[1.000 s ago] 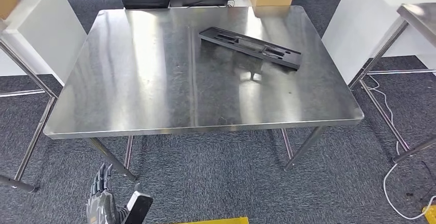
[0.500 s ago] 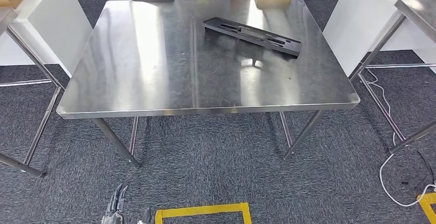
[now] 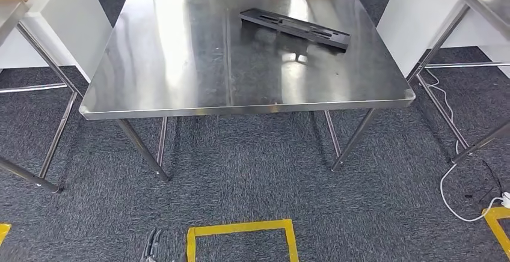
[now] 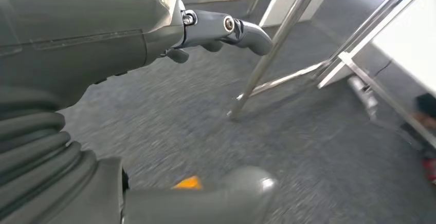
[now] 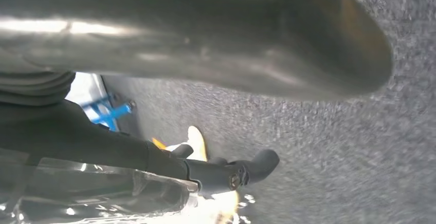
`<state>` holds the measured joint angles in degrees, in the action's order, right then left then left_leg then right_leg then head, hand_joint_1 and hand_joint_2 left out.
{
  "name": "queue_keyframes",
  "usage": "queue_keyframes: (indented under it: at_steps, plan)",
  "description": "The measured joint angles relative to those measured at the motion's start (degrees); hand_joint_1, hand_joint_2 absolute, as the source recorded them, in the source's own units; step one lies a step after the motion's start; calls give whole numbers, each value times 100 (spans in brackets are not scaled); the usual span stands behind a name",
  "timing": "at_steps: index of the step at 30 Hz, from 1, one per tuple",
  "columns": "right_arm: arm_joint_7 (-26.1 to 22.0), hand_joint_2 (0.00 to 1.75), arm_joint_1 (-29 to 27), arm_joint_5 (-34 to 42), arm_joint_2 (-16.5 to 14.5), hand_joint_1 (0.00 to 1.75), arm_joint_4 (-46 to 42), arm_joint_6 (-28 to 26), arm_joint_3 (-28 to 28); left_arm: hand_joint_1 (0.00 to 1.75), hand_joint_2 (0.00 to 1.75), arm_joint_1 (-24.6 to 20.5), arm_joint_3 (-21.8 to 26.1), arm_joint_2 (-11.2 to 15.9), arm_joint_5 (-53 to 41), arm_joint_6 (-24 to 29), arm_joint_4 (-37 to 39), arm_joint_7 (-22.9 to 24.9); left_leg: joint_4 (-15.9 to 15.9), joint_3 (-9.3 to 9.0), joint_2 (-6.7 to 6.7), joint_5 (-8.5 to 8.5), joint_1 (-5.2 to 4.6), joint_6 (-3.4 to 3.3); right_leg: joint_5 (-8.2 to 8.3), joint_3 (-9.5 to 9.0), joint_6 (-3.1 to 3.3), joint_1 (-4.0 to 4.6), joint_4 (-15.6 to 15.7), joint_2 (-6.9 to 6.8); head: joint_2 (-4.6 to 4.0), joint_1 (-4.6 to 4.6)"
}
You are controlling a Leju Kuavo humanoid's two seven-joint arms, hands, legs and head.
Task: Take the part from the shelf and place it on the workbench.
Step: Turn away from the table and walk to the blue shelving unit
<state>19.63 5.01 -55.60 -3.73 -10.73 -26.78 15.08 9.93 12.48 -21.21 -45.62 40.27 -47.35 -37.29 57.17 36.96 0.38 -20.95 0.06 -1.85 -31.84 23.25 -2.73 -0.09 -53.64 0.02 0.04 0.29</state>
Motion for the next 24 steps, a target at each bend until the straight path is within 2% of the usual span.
queue_keyframes:
  at_steps: [1,2,3,4,6,7,8,9,10,11,13,14,16,17,18,20,21,22,23,24]
  plan:
    - [-3,0,-12,-31,0,0,2,74,-55,0,0,33,-72,0,33,1,31,81,-1,11,-2,14,8,30,38,44,53,-33,-19,-4,0,-6]
    - [-11,0,-21,-68,2,0,4,136,-102,0,0,60,-152,2,29,0,59,120,46,36,-11,-61,17,59,79,72,111,-59,-21,-16,0,-10]
    - [-23,0,-27,-108,4,0,5,194,-146,0,0,75,-223,2,19,-1,102,114,170,74,-19,-241,29,90,129,106,185,-88,-22,-33,0,-18]
    - [-44,0,-29,-157,7,0,6,251,-190,0,0,75,-286,4,7,-1,161,80,407,132,-27,-523,44,118,178,145,249,-111,-23,-53,0,-25]
    - [-93,0,-32,-302,14,0,6,362,-266,0,0,47,-380,13,11,-1,315,-12,1125,256,-32,-1102,59,167,273,261,316,-84,-45,-87,0,-36]
    - [-117,0,-34,-378,15,0,6,416,-298,0,0,21,-421,20,17,-1,401,-52,1461,288,-33,-1236,65,188,316,335,316,-75,-71,-99,0,-38]
    - [-141,0,-36,-446,16,0,6,463,-326,0,0,-3,-457,27,21,-1,487,-82,1665,268,-31,-1229,74,206,355,410,304,-71,-109,-109,0,-37]
    - [-166,0,-37,-492,16,0,6,500,-347,0,0,-25,-484,31,20,-1,560,-97,1687,170,-30,-1105,88,220,388,497,289,-72,-162,-115,0,-36]
    - [-192,0,-36,-531,17,0,6,537,-368,0,0,-48,-514,33,18,-1,626,-109,1515,-21,-29,-937,107,232,413,587,269,-76,-226,-117,0,-39]
    - [-223,0,-36,-567,20,0,6,577,-390,0,0,-81,-548,33,15,-1,705,-131,1198,-262,-31,-839,127,240,432,673,251,-79,-294,-118,0,-40]
    - [-292,0,-32,-654,25,0,6,681,-435,0,0,-181,-621,34,-1,-2,914,-185,540,-698,-50,-844,121,223,472,827,197,-65,-420,-121,0,-41]
    - [-324,0,-29,-701,27,0,6,739,-466,0,0,-229,-656,34,-6,-2,1029,-205,357,-793,-61,-909,100,201,500,874,155,-59,-453,-122,0,-40]
    - [-376,0,-28,-766,28,0,7,858,-523,0,0,-301,-726,37,-5,-2,1213,-212,231,-804,-66,-922,57,137,570,930,43,-47,-470,-116,0,-32]
    - [-392,0,-30,-776,36,0,8,904,-542,0,0,-340,-763,38,0,-1,1303,-213,185,-779,-59,-893,49,88,549,966,9,-56,-500,-106,0,-35]
    - [-405,0,-34,-777,41,0,9,945,-550,0,0,-384,-795,38,1,-1,1390,-215,134,-744,-54,-853,49,19,453,1031,-1,-60,-594,-94,0,-24]
    - [-414,0,-37,-775,49,0,12,1007,-553,0,0,-465,-832,38,-24,-2,1554,-216,77,-631,-46,-739,54,-114,37,1233,36,-89,-1064,-67,0,8]
    - [-415,0,-37,-773,46,0,13,1036,-553,0,0,-486,-833,38,-40,-3,1603,-216,74,-554,-40,-675,51,-151,-186,1338,46,-89,-1410,-57,0,27]
    - [-415,0,-37,-767,46,0,13,1061,-553,0,0,-502,-829,38,-55,-3,1648,-216,77,-470,-31,-606,48,-158,-324,1404,25,-94,-1739,-50,0,36]
    - [-414,0,-37,-760,47,0,13,1080,-553,0,0,-513,-827,38,-62,-3,1687,-216,80,-386,-19,-537,46,-154,-340,1405,-26,-100,-1954,-45,0,37]
    - [-414,0,-39,-755,46,0,13,1091,-553,0,0,-525,-825,38,-65,-3,1721,-216,82,-300,-8,-468,46,-144,-249,1326,-95,-106,-2010,-43,0,40]
